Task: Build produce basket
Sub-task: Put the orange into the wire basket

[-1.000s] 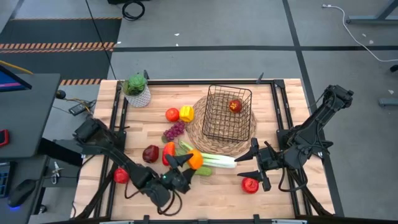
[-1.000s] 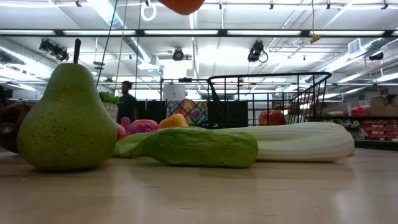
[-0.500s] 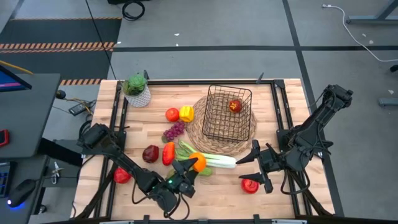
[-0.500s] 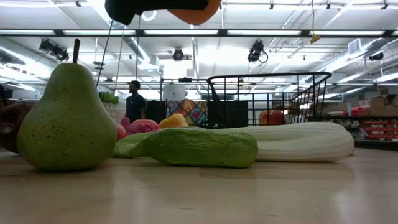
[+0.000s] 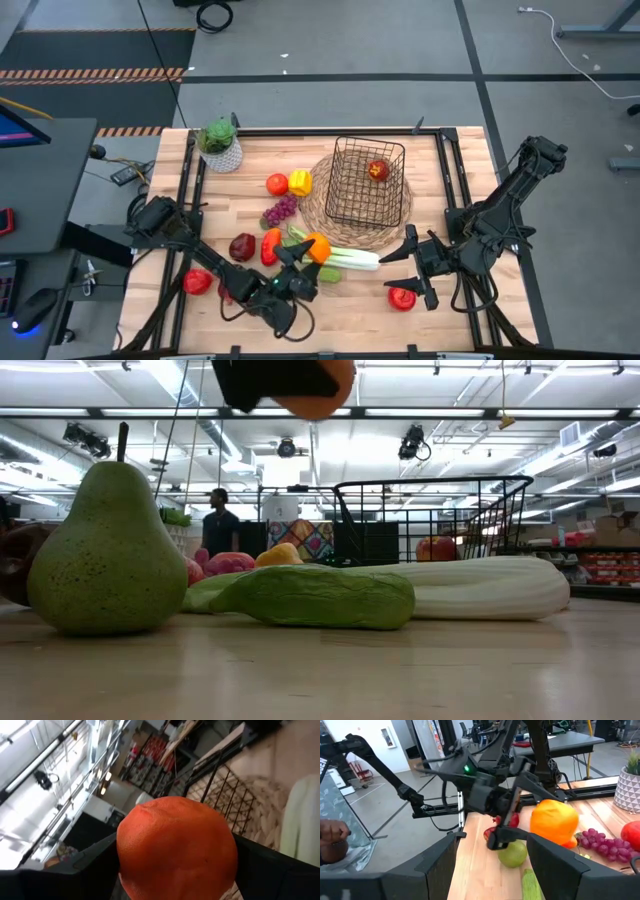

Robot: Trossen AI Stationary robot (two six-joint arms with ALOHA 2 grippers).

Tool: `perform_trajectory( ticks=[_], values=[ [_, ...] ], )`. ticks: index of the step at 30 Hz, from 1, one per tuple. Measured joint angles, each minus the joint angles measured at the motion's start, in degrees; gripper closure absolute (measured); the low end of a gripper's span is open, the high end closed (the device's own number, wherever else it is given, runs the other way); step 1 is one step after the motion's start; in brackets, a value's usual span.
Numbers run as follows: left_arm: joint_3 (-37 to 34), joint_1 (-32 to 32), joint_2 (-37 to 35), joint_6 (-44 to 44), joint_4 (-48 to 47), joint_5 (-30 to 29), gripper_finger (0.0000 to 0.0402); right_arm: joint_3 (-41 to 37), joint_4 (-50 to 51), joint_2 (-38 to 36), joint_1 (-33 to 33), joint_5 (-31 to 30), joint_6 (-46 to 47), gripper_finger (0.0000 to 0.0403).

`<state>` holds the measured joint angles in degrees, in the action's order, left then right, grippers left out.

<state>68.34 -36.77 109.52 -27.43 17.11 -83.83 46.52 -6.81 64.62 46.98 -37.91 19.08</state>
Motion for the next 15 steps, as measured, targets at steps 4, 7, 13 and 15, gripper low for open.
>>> perform_trajectory(
  ticks=[4,7,13,15],
  values=[
    [0.0,1.35,-0.4,11.69,-13.13,0.08,0.0074,0.0,0.0,0.0,0.09,-0.02,0.26,0.0156],
    [-0.09,2.02,-1.84,28.09,-30.34,0.3,0.0074,-0.02,0.01,0.0,0.29,-0.02,0.26,0.0156],
    [-0.09,2.59,-5.98,75.74,-70.0,2.25,0.0074,0.0,-0.39,0.02,0.26,-0.06,-0.6,0.0156],
    [-0.09,2.15,-6.7,89.03,-79.69,2.19,0.0074,0.0,-0.77,0.02,0.26,-0.17,-1.08,0.0156]
  ],
)
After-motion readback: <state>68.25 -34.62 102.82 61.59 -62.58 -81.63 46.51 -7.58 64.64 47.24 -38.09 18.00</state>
